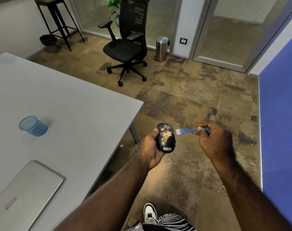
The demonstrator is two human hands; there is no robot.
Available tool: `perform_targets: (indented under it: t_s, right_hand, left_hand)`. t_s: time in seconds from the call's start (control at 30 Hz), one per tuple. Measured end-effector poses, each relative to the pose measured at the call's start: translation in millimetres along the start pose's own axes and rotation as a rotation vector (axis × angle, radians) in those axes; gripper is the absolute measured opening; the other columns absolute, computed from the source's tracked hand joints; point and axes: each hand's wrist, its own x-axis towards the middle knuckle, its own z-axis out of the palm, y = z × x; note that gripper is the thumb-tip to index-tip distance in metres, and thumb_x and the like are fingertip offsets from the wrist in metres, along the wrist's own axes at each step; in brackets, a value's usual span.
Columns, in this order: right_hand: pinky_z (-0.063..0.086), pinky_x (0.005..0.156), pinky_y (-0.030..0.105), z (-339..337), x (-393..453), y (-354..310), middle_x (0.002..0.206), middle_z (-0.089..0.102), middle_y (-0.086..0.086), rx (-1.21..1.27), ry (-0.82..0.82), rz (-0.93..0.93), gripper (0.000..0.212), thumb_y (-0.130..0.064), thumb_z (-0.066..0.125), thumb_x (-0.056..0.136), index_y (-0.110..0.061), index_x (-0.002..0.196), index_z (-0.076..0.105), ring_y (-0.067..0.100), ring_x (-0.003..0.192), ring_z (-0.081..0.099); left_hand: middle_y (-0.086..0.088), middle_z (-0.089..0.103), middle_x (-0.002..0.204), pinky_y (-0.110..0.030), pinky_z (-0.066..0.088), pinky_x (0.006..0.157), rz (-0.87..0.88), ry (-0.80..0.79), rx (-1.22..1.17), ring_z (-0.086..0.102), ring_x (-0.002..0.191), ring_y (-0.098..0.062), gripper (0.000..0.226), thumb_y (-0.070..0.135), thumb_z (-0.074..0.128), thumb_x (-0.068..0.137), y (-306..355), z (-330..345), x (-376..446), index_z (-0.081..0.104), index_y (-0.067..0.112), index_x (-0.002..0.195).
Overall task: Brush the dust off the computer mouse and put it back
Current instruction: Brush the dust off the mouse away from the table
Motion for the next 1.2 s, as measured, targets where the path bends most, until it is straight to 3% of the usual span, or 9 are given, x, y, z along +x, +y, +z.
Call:
perform_targets:
  t_s: [0.1,0.2,0.3,0.47,0.67,0.83,0.93,1.03,1.2]
  right_hand:
    - [0.034,0.038,0.005,-4,0,-1,0.058,0.055,-0.025,0.095,0.063,-0.01,0.008,-0.014,0.067,0.087,-0.02,0.09,0.071,-0.009,0.05,0.056]
    - [0.029,0.035,0.006,-3,-4,-4,0.063,0.064,-0.018,0.149,0.008,-0.082,0.012,-0.016,0.066,0.087,-0.027,0.09,0.069,-0.002,0.046,0.056]
    - [0.035,0.037,0.007,1,-5,-4,0.066,0.066,-0.014,0.054,0.002,-0.06,0.011,-0.016,0.065,0.088,-0.022,0.094,0.071,-0.002,0.044,0.055]
    - [0.034,0.039,0.003,-3,-5,-8,0.065,0.057,-0.027,0.13,0.076,-0.103,0.011,-0.012,0.065,0.086,-0.019,0.092,0.071,-0.011,0.058,0.06]
    - [0.033,0.038,0.006,1,-2,-5,0.066,0.063,-0.018,0.019,0.043,-0.05,0.01,-0.017,0.064,0.088,-0.022,0.093,0.07,-0.003,0.048,0.057]
    - [0.037,0.036,0.01,-3,-3,-11,0.064,0.063,-0.023,0.168,0.037,-0.107,0.012,-0.021,0.062,0.086,-0.032,0.089,0.066,0.0,0.055,0.062]
    - [0.038,0.038,0.007,2,-4,-11,0.064,0.062,-0.021,0.086,0.0,-0.095,0.01,-0.019,0.064,0.087,-0.025,0.091,0.069,-0.007,0.06,0.061]
    - [0.038,0.043,0.004,2,0,-9,0.06,0.052,-0.027,0.036,0.077,-0.036,0.009,-0.013,0.065,0.087,-0.018,0.092,0.071,-0.016,0.064,0.058]
    - [0.035,0.036,0.007,-2,-4,-8,0.064,0.064,-0.019,0.127,0.023,-0.119,0.009,-0.021,0.063,0.087,-0.026,0.092,0.068,-0.001,0.055,0.061]
  left_hand:
    - [-0.02,0.073,0.089,-0.045,0.051,0.087,0.001,0.0,0.005,0.066,0.083,-0.033,0.046,0.035,0.03,0.104,0,-2,2,0.062,0.002,0.106]
    - [-0.02,0.073,0.089,-0.044,0.051,0.087,-0.002,-0.001,-0.007,0.065,0.083,-0.032,0.047,0.036,0.029,0.104,2,-2,4,0.061,0.002,0.107]
    - [-0.022,0.07,0.1,-0.045,0.051,0.086,-0.003,-0.003,-0.015,0.064,0.087,-0.033,0.045,0.035,0.03,0.104,3,-2,3,0.06,0.002,0.109]
    - [-0.024,0.065,0.107,-0.044,0.053,0.083,0.0,-0.002,0.001,0.064,0.087,-0.033,0.045,0.036,0.03,0.104,4,-3,3,0.059,0.002,0.11]
    - [-0.023,0.065,0.108,-0.044,0.052,0.085,-0.009,-0.006,0.01,0.063,0.089,-0.034,0.046,0.036,0.029,0.104,3,-2,3,0.059,0.002,0.112]
    - [-0.023,0.066,0.105,-0.043,0.052,0.083,-0.012,-0.005,0.006,0.063,0.087,-0.033,0.047,0.037,0.028,0.104,4,-3,4,0.06,0.002,0.109]
    - [-0.023,0.068,0.102,-0.042,0.054,0.081,-0.008,-0.001,0.009,0.064,0.086,-0.033,0.046,0.036,0.029,0.104,5,-4,5,0.06,0.003,0.107]
    - [-0.023,0.065,0.109,-0.044,0.052,0.085,-0.008,-0.005,0.013,0.064,0.089,-0.034,0.046,0.036,0.029,0.104,5,-5,4,0.059,0.003,0.111]
    - [-0.023,0.067,0.105,-0.043,0.053,0.082,-0.001,-0.002,-0.005,0.064,0.087,-0.034,0.045,0.036,0.03,0.104,7,-5,4,0.06,0.003,0.106]
